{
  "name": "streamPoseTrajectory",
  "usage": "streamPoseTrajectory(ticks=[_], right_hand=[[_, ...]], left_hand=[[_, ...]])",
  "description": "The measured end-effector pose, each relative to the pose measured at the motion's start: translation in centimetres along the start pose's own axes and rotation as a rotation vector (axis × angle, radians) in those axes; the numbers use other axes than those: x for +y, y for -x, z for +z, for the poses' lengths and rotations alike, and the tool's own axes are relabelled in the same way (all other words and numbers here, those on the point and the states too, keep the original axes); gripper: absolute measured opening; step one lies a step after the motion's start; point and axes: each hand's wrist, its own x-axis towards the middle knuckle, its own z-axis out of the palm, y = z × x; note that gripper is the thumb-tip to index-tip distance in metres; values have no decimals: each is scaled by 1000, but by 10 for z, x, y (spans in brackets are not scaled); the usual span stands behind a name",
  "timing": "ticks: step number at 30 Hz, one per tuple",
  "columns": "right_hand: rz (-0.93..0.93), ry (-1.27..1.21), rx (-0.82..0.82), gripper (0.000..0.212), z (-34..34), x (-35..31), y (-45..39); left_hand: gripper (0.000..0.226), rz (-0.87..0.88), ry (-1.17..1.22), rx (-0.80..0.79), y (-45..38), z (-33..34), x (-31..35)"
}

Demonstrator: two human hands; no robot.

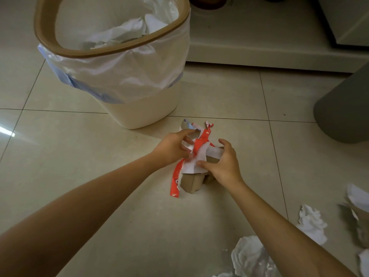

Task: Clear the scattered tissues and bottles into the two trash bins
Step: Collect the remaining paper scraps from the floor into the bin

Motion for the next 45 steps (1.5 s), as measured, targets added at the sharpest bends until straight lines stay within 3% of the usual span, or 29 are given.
streamPoseTrajectory(ticks=[3, 6, 10, 13, 17, 19, 24, 29, 36, 40, 45], right_hand=[[43, -78, 52, 89, 8, 0, -1], [155, -165, 145, 94, 13, -2, 1], [248, -165, 242, 103, 18, -1, 8], [258, -300, 238, 93, 17, 0, 14], [276, -427, 241, 80, 17, 1, 19], [308, -464, 254, 74, 16, 1, 20], [356, -530, 256, 60, 11, 3, 23], [379, -520, 214, 52, 13, 2, 28], [334, -426, 221, 41, 8, 11, 28], [269, -369, 235, 45, -8, 19, 29], [127, -299, 240, 47, -22, 16, 35]], left_hand=[[79, 82, -194, 74, -9, -1, -3], [107, 198, -479, 176, -21, -6, -9], [127, 102, -652, 25, -41, -13, -12], [110, 73, -604, -59, -43, -7, -11], [69, 87, -418, -17, -23, 11, -4], [59, 92, -392, -15, -10, 20, 1], [73, 44, -295, -52, 13, 38, -1], [59, 99, -256, 38, 12, 35, -2], [39, 110, -414, 65, -7, 25, 4], [19, 68, -278, 183, -8, 18, 13], [16, 116, -233, 213, 1, 7, 26]])
